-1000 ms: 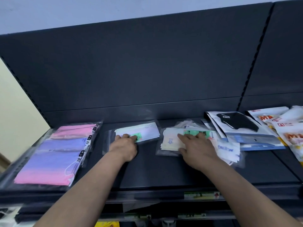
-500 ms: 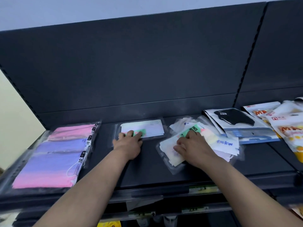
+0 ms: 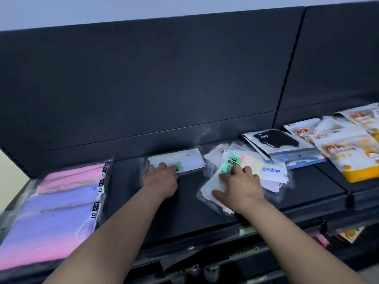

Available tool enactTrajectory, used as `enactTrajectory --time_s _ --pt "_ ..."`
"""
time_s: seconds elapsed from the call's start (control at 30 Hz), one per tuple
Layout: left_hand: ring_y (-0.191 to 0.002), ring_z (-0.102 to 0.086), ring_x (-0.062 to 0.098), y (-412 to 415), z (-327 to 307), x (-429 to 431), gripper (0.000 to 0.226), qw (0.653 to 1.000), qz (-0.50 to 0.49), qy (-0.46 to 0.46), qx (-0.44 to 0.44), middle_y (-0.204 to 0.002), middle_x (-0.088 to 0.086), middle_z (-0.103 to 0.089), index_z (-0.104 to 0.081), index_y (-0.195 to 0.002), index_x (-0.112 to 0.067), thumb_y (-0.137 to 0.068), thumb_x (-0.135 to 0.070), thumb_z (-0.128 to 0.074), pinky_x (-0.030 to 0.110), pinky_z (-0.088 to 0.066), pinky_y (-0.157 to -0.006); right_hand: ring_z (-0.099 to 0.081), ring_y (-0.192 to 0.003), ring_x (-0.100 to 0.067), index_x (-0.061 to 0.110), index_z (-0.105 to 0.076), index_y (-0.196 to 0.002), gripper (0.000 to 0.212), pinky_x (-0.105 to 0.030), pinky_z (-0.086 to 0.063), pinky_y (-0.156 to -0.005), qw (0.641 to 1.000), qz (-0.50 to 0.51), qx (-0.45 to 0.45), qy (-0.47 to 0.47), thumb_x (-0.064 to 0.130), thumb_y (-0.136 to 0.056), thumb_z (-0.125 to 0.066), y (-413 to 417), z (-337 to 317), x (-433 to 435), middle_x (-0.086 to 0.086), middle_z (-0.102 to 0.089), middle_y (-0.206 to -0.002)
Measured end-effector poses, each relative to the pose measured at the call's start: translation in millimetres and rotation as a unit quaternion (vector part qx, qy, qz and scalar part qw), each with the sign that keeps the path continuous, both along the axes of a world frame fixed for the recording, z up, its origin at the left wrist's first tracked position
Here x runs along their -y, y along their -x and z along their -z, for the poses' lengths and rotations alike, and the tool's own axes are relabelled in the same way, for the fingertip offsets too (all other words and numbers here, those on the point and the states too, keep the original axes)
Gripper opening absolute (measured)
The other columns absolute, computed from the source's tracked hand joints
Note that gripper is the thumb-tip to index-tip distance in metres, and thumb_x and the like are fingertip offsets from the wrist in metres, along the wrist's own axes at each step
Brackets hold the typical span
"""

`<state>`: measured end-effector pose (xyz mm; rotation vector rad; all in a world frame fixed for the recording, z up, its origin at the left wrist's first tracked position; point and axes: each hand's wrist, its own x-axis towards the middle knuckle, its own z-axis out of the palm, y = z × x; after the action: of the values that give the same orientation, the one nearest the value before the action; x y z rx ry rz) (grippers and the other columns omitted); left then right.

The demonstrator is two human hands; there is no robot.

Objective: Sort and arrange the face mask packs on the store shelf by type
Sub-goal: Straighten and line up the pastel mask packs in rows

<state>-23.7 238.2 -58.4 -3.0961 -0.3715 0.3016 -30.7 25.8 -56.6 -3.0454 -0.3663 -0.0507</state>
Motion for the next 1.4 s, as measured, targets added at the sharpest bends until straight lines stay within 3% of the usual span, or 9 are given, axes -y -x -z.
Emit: enactTrajectory --time_s 0.23,0.37,0.57,0.73,0.87,0.97,1.07,1.23,1.4 --pt "-0.118 -0.050 0.030 -6.2 -4.7 49.5 0.037 0.970 0.178 0.114 0.122 -0.129 0.006 -0.055 -0.049 -0.130 -0.021 -0.094 -0.016 -0.044 0.039 -0.045 -0.089 -0.054 -0.117 -0.018 0.030 -0.059 -0.094 0.023 -0.024 -0.043 -0.095 0.978 -0.078 -0.080 -0.174 0.010 -0.081 -0.057 15.1 3.5 35.7 0.006 -0.054 -0.123" --pt "-0.108 -0.056 0.028 -0.5 -8.3 82.4 0.024 0.945 0.094 0.306 0.065 -0.116 0.007 -0.062 -0.048 -0.117 -0.015 -0.095 -0.023 -0.046 0.032 -0.042 -0.081 -0.044 -0.118 -0.025 0.025 -0.049 -0.126 0.044 -0.032 -0.040 -0.095 0.968 0.107 0.015 -0.226 0.026 -0.084 -0.063 30.0 5.9 38.1 -0.004 -0.042 -0.125" --pt "-0.087 -0.058 0.014 6.4 -14.9 79.8 0.044 0.895 0.050 0.410 0.167 -0.095 -0.003 -0.067 -0.051 -0.130 -0.021 -0.092 -0.002 -0.040 0.016 -0.042 -0.070 -0.052 -0.116 -0.032 0.027 -0.026 -0.144 0.073 -0.040 -0.044 -0.096 0.921 0.209 -0.055 -0.325 0.034 -0.083 -0.066 23.8 -2.6 35.2 -0.011 -0.036 -0.137" --pt "-0.093 -0.059 0.015 20.0 -30.2 67.0 0.058 0.900 0.205 0.312 0.226 -0.086 -0.015 -0.062 -0.069 -0.115 -0.024 -0.079 0.015 -0.045 0.021 -0.046 -0.085 -0.054 -0.116 -0.031 0.029 -0.035 -0.141 0.070 -0.044 -0.047 -0.096 0.906 0.188 -0.102 -0.366 0.053 -0.080 -0.058 13.3 -6.4 30.7 -0.005 -0.047 -0.134" --pt "-0.086 -0.049 0.021 11.9 -29.2 62.7 0.044 0.887 0.255 0.182 0.341 -0.087 -0.002 -0.061 -0.073 -0.109 -0.026 -0.075 0.001 -0.066 0.029 -0.044 -0.075 -0.065 -0.092 -0.021 0.035 -0.058 -0.116 0.039 -0.035 -0.052 -0.084 0.885 0.105 -0.172 -0.419 0.035 -0.078 -0.068 10.5 -1.9 37.6 0.001 -0.067 -0.106" --pt "-0.089 -0.050 0.028 6.2 -27.9 61.7 0.033 0.881 0.232 0.113 0.396 -0.092 0.001 -0.058 -0.076 -0.095 -0.027 -0.068 -0.009 -0.071 0.038 -0.048 -0.073 -0.063 -0.096 -0.013 0.041 -0.061 -0.100 0.028 -0.029 -0.051 -0.082 0.921 0.043 -0.141 -0.360 0.019 -0.082 -0.060 7.4 -0.8 44.1 0.010 -0.067 -0.107" --pt "-0.111 -0.052 0.032 11.3 -28.5 55.7 0.019 0.871 0.287 0.013 0.399 -0.115 0.007 -0.064 -0.067 -0.091 -0.018 -0.075 -0.014 -0.057 0.042 -0.049 -0.090 -0.045 -0.126 -0.018 0.030 -0.056 -0.123 0.047 -0.033 -0.041 -0.100 0.979 -0.017 -0.005 -0.204 0.010 -0.081 -0.054 -5.1 -3.2 54.0 0.005 -0.054 -0.133" --pt "-0.092 -0.070 0.032 31.3 -20.7 26.1 0.031 0.894 0.213 -0.170 0.356 -0.092 0.011 -0.072 -0.055 -0.098 -0.007 -0.077 -0.004 -0.032 0.047 -0.054 -0.090 0.006 -0.148 -0.026 0.021 -0.024 -0.148 0.064 -0.040 -0.006 -0.119 0.997 -0.073 0.004 -0.028 0.014 -0.090 -0.050 -31.6 -1.4 67.0 -0.004 -0.006 -0.160" --pt "-0.095 -0.063 0.033 41.4 6.6 26.3 0.025 0.983 0.108 -0.056 0.136 -0.105 0.006 -0.065 -0.056 -0.108 -0.021 -0.091 -0.013 -0.040 0.035 -0.048 -0.076 -0.023 -0.141 -0.029 0.017 -0.024 -0.147 0.056 -0.037 -0.034 -0.107 0.994 -0.093 -0.054 0.013 0.027 -0.096 -0.046 -45.8 -2.9 70.8 -0.008 -0.023 -0.155"
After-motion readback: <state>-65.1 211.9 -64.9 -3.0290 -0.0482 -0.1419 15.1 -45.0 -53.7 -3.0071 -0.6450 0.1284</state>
